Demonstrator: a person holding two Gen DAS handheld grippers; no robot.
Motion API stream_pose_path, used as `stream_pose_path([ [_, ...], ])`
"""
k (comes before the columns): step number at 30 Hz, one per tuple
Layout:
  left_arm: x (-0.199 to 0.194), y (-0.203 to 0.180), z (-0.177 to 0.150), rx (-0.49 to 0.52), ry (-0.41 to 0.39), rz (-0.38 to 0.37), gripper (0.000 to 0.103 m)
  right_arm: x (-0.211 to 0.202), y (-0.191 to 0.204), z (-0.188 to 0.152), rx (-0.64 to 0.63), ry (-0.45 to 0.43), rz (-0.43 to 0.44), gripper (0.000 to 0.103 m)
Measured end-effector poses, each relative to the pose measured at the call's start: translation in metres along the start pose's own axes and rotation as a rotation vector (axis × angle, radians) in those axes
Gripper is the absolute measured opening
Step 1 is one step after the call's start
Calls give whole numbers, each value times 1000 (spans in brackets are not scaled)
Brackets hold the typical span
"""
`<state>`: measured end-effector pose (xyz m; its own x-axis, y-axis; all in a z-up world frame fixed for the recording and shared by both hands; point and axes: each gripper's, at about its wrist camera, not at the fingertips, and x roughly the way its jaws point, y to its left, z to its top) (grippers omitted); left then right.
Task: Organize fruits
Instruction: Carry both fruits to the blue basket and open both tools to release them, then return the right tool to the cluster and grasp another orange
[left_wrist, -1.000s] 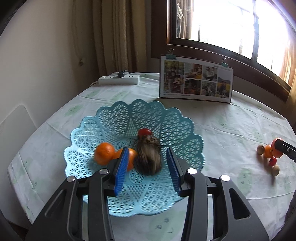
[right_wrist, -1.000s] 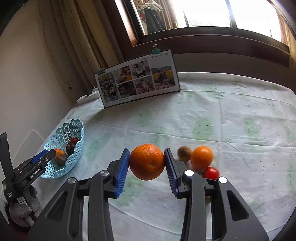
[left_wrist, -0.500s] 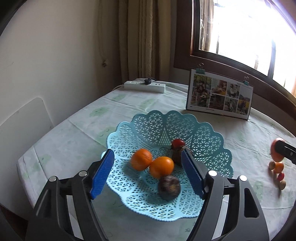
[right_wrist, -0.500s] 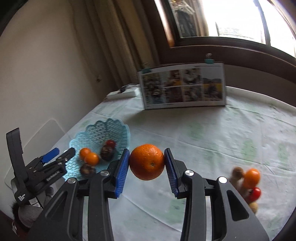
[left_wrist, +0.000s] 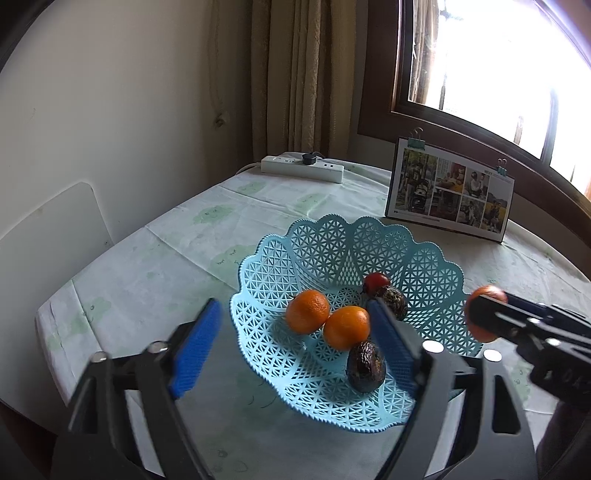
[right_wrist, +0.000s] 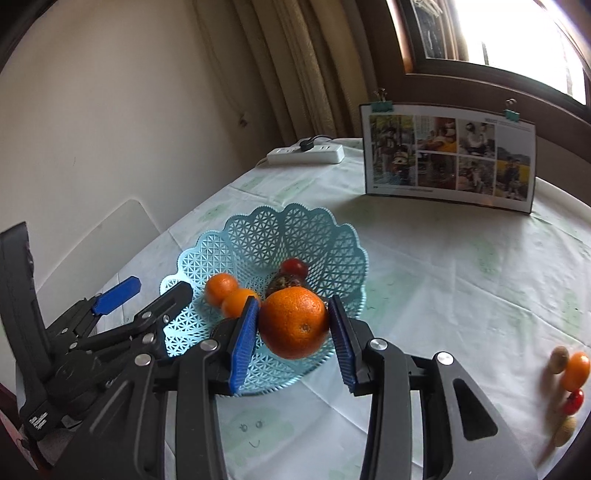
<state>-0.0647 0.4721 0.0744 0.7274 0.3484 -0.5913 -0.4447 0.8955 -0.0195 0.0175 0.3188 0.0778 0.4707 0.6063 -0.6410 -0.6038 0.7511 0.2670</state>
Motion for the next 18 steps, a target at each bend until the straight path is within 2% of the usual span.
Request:
stream_pose_path([
  [8, -3, -2, 1, -6, -13, -8, 87, -7, -7, 0, 22, -29, -5, 44],
  [18, -8, -24, 3, 16, -26, -37, 87, -45, -51, -10, 112, -79, -77, 44],
])
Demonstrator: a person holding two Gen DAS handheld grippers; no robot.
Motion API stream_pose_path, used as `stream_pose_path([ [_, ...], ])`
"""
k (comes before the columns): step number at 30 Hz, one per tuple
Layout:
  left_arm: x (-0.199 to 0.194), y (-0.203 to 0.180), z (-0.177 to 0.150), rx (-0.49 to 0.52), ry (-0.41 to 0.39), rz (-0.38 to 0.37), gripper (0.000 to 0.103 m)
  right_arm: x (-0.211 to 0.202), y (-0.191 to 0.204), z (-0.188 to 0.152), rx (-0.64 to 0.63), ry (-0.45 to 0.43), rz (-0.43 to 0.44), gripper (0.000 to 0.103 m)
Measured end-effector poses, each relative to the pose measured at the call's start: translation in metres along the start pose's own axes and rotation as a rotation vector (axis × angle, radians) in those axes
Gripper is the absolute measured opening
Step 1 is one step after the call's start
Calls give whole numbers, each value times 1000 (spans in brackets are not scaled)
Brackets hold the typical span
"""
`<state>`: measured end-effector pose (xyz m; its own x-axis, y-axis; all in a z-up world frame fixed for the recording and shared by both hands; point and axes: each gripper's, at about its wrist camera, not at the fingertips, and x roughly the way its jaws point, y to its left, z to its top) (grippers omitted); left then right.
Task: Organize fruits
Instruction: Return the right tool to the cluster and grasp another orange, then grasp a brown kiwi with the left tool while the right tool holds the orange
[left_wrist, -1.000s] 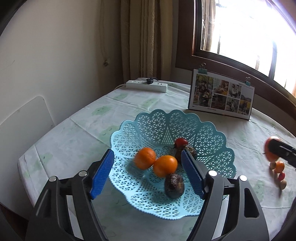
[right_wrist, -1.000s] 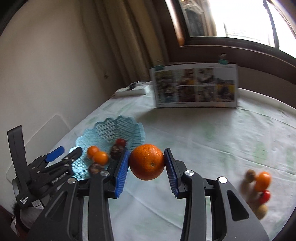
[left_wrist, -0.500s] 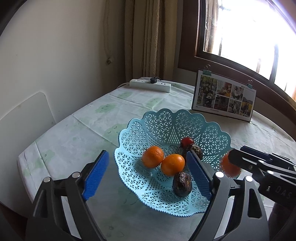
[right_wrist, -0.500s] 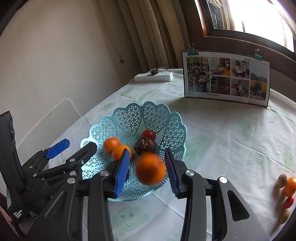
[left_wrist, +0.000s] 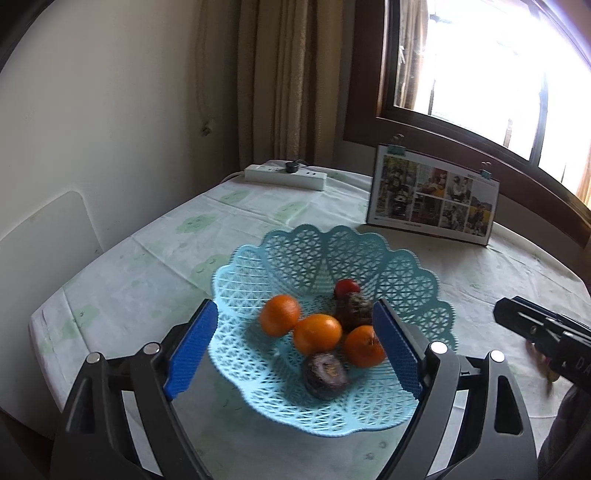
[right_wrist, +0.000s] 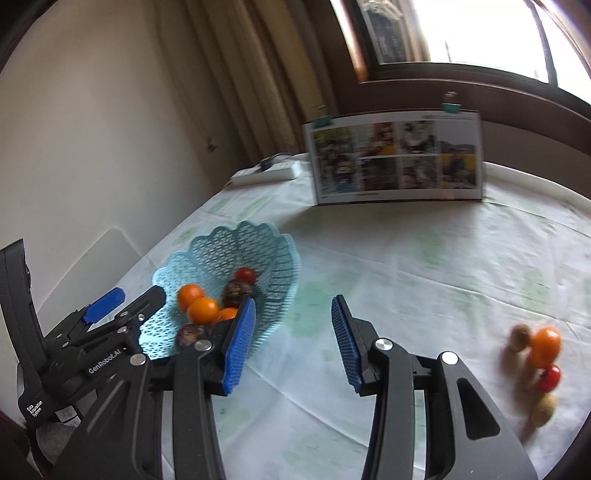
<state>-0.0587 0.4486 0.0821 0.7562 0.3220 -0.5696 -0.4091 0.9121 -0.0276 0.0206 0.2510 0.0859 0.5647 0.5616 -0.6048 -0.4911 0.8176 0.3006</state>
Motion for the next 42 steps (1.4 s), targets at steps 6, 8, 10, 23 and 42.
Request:
stream_pose_path([
  [6, -1, -24, -1, 35, 1, -39, 88, -21, -42, -3, 60, -33, -85, 44],
  [8, -2, -32, -2, 48, 1, -51, 92, -25, -54, -5, 77, -36, -110, 44],
  [10, -3, -40, -3, 62, -1, -62, 92, -30, -71, -9, 96, -36, -142, 44],
  [23, -5, -83, -5, 125, 4, -111, 93, -58, -167, -34, 192, -17, -315, 44],
  [42, 1, -132, -10, 214, 32, -150, 93, -22, -197, -34, 218, 74, -231, 47],
])
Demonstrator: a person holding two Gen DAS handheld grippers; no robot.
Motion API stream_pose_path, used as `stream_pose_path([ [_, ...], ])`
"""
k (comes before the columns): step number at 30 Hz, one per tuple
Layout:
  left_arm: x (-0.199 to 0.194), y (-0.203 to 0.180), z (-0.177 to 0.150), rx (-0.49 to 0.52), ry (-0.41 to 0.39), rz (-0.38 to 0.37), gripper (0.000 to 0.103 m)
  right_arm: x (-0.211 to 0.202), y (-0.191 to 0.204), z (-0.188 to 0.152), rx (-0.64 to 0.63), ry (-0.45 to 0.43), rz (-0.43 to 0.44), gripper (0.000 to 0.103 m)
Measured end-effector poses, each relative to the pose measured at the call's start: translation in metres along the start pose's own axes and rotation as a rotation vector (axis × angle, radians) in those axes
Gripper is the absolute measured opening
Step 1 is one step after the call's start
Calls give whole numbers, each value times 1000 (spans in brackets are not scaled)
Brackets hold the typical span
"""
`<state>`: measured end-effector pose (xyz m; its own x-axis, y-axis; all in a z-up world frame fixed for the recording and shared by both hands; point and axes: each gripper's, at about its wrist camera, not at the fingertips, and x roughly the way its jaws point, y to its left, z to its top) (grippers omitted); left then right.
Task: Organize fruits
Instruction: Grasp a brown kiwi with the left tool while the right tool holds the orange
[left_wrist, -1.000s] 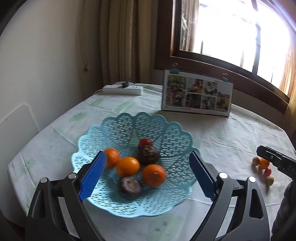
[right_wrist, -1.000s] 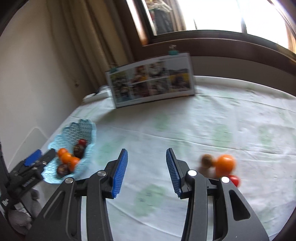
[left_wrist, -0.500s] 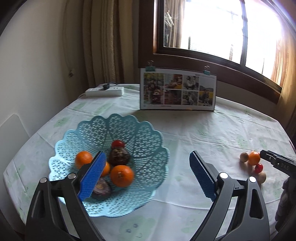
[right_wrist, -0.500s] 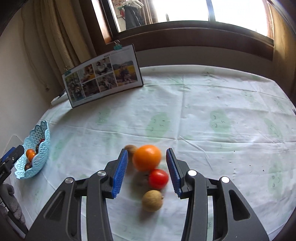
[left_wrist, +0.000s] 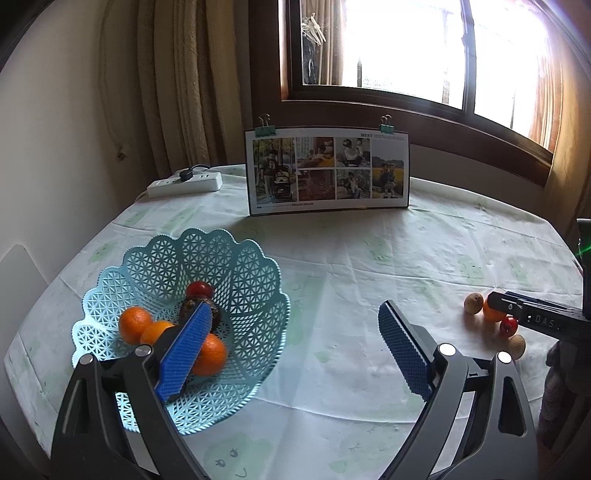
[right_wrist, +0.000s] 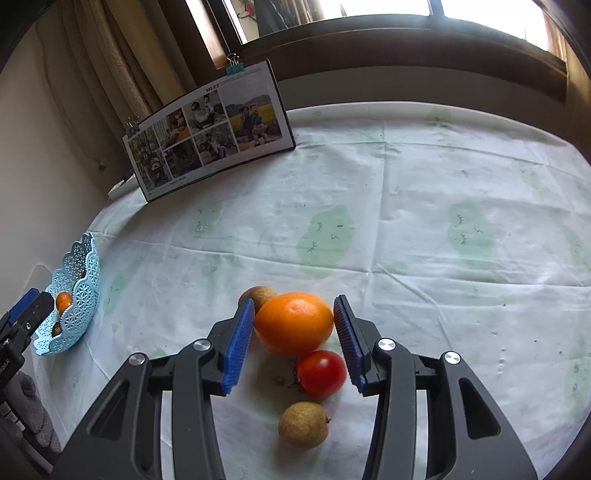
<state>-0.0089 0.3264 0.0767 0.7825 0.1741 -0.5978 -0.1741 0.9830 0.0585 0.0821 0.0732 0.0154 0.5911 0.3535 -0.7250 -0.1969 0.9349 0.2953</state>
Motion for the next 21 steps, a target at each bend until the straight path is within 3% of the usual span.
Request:
stream_pose_path([
  [7, 7, -14, 2, 23, 12, -22, 93, -3, -2, -1, 15, -1, 10, 45],
  [13, 15, -36, 3, 67, 23, -56, 93, -26, -16, 1, 65, -59, 1, 45],
  [21, 33, -80, 3, 132, 60, -144, 93, -49, -40, -3, 111, -108, -41, 45],
])
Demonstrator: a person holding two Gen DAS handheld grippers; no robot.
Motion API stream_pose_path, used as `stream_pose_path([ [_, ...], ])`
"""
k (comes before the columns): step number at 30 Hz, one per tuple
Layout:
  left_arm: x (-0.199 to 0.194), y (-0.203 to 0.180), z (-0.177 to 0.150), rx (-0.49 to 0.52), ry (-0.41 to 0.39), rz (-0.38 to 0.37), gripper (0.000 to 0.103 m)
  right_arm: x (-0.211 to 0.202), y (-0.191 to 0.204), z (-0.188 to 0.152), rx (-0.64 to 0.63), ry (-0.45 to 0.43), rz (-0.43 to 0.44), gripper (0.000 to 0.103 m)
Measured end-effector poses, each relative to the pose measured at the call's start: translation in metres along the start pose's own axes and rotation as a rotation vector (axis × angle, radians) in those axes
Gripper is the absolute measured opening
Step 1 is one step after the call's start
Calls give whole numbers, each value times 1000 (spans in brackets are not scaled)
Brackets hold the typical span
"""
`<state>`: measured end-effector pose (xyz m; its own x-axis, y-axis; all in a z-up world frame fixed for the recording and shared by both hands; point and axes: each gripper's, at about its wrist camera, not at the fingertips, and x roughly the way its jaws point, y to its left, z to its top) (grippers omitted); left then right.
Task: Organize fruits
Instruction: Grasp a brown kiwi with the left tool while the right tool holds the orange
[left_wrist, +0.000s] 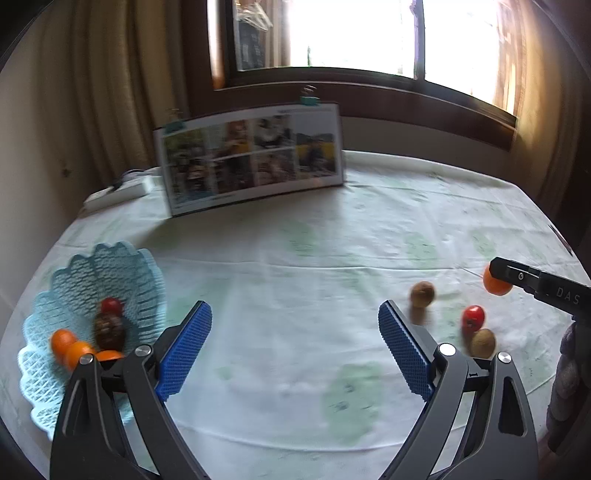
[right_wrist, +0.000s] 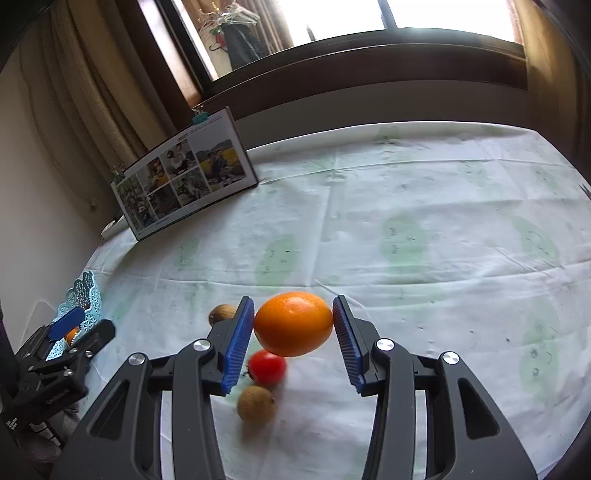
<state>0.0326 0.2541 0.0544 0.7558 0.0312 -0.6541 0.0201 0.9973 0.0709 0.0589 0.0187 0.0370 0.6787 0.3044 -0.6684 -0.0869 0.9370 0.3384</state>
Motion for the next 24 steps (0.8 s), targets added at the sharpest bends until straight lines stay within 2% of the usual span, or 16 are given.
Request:
stream_pose_path([
  [7, 28, -39, 5, 84, 44, -93, 91, 0, -14, -3, 34, -3, 0, 45],
  [14, 57, -68, 9, 132, 119, -176, 76, -1, -18, -4, 43, -17, 4, 45],
  [18, 64, -81, 10, 156, 136, -220, 73, -1, -20, -4, 49, -19, 3, 45],
  [22, 78, -87, 8, 160, 174, -243, 55, 0, -21, -4, 50, -21, 0, 45],
  [24, 83, -88, 6, 153, 189, -248, 54, 0, -20, -5, 46, -22, -3, 45],
])
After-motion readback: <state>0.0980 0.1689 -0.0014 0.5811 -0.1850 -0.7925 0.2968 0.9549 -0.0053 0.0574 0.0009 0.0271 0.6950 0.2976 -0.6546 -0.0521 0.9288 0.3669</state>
